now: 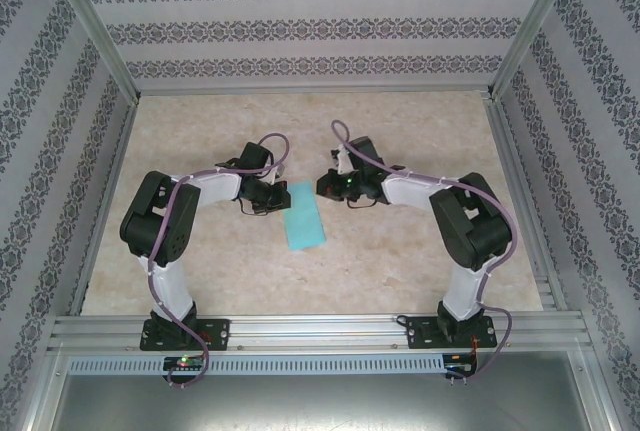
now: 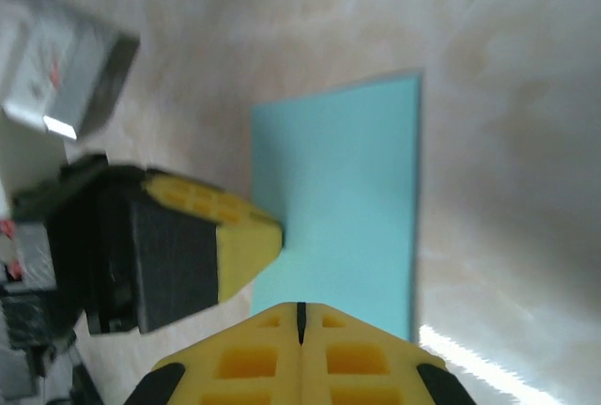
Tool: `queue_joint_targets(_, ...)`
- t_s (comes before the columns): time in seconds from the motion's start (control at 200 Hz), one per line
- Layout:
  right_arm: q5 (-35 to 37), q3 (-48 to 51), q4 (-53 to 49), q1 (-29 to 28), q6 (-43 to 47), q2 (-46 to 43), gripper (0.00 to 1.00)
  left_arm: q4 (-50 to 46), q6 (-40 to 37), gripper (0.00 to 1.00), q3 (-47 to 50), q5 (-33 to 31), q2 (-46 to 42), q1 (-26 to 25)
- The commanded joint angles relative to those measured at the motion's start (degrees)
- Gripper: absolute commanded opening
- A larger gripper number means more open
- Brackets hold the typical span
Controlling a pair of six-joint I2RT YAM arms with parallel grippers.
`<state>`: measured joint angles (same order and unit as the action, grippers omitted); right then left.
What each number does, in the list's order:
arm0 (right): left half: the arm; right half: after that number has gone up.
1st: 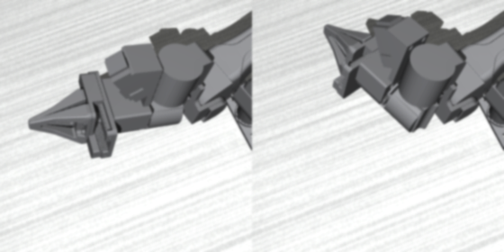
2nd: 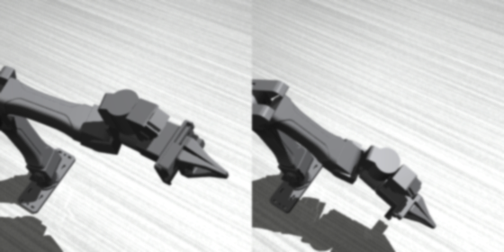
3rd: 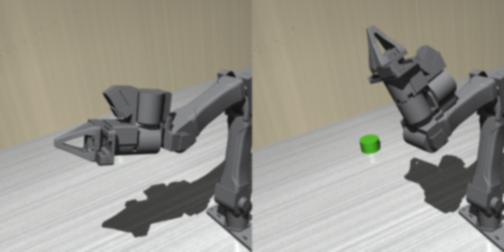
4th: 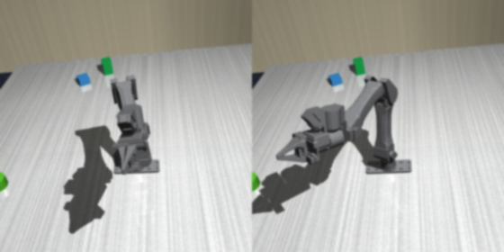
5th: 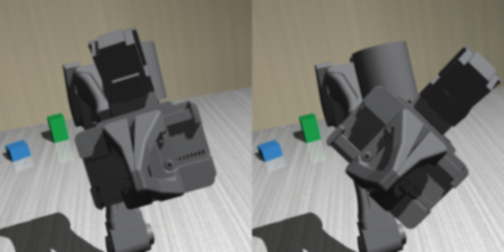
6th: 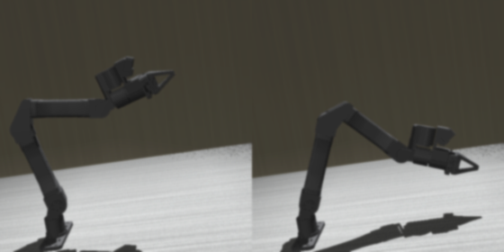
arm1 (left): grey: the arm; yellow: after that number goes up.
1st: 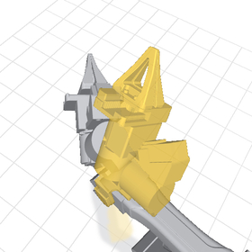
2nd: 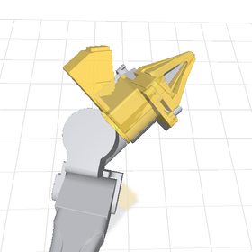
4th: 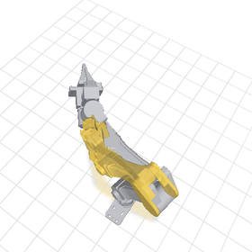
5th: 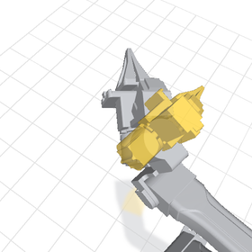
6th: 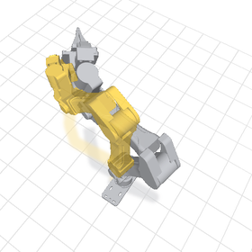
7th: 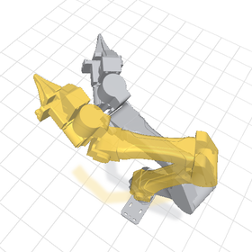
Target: Fold a paper plane with a square sheet of paper (pick it up from the middle)
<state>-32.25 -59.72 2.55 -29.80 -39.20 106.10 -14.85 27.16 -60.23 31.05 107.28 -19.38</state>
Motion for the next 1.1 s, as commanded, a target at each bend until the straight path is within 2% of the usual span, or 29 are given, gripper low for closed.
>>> queue_joint_targets(0.0, -2.06, -0.7, -1.49, -1.1, 1.23, 2.79, 0.0, -5.41, -1.67, 0.0, 1.18, -1.3, 0.0, 0.54)
queue_joint_targets(0.445, -0.97, -1.23, -2.46, -2.72, 0.95, 7.67, 0.0, 0.43, 1.48, 0.0, -2.02, 6.92, -0.92, 0.44)
queue_joint_targets(0.57, -0.78, -1.21, -2.49, -2.73, 1.16, 7.97, 0.0, 4.57, 4.16, 0.06, -2.5, 9.53, -0.7, -0.23)
queue_joint_targets(0.794, -0.8, -1.12, -2.55, -2.78, 1.75, 8.33, 0.0, 3.88, 4.74, 0.09, -7.35, 7.97, 4.51, -2.64)
queue_joint_targets(1.094, -1.71, -0.41, -2.06, -2.63, 2.77, 7.96, 0.0, 0.62, 4.5, 0.0, -10.2, 2.63, 9.95, -3.48)
